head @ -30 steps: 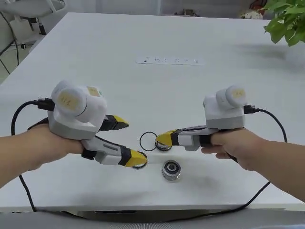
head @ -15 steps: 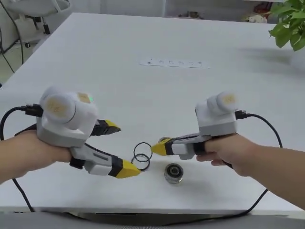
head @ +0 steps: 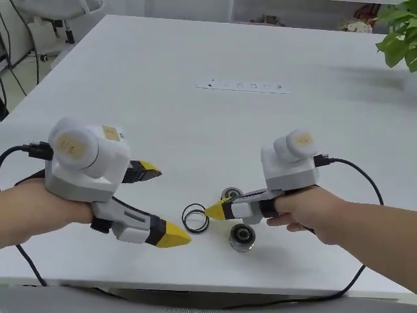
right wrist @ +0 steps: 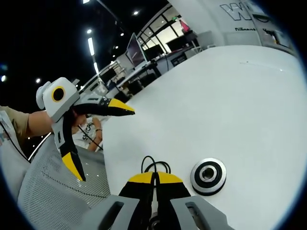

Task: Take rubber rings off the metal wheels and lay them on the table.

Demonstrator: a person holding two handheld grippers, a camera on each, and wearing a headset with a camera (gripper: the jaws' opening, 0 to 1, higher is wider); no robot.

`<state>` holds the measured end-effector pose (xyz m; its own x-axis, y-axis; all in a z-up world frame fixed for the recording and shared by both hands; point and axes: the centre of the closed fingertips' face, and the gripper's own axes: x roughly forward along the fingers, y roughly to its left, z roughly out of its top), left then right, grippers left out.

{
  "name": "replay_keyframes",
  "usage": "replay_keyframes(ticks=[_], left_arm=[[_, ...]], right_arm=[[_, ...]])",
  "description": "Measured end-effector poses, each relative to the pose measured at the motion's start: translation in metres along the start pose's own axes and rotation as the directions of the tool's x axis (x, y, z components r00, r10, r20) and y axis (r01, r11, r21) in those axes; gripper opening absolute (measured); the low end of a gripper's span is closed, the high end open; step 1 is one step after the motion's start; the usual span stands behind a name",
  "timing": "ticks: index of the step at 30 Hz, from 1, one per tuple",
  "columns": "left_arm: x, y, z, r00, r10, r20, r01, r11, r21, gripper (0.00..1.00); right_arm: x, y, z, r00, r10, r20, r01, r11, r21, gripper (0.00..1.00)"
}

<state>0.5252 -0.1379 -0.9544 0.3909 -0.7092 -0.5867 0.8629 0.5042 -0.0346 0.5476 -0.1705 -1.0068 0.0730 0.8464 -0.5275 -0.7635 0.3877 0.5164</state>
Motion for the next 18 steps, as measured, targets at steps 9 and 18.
replay_keyframes(ticks=[9, 18], left_arm=[[-0.0014, 0.0002, -0.0017, 1.0, 0.003, -0.001, -0.003, 1.0, -0.006, 0.84], [-0.0007, 0.0003, -0.0023, 1.0, 0.003, -0.008, -0.003, 1.0, -0.007, 0.84]], right_arm=[[0.0018, -0.0021, -0.0039, 0.9997, -0.015, -0.017, 0.014, 1.0, -0.016, 0.0], [-0.0012, -0.004, -0.0021, 0.9997, -0.024, -0.01, 0.024, 0.999, -0.03, 0.06]])
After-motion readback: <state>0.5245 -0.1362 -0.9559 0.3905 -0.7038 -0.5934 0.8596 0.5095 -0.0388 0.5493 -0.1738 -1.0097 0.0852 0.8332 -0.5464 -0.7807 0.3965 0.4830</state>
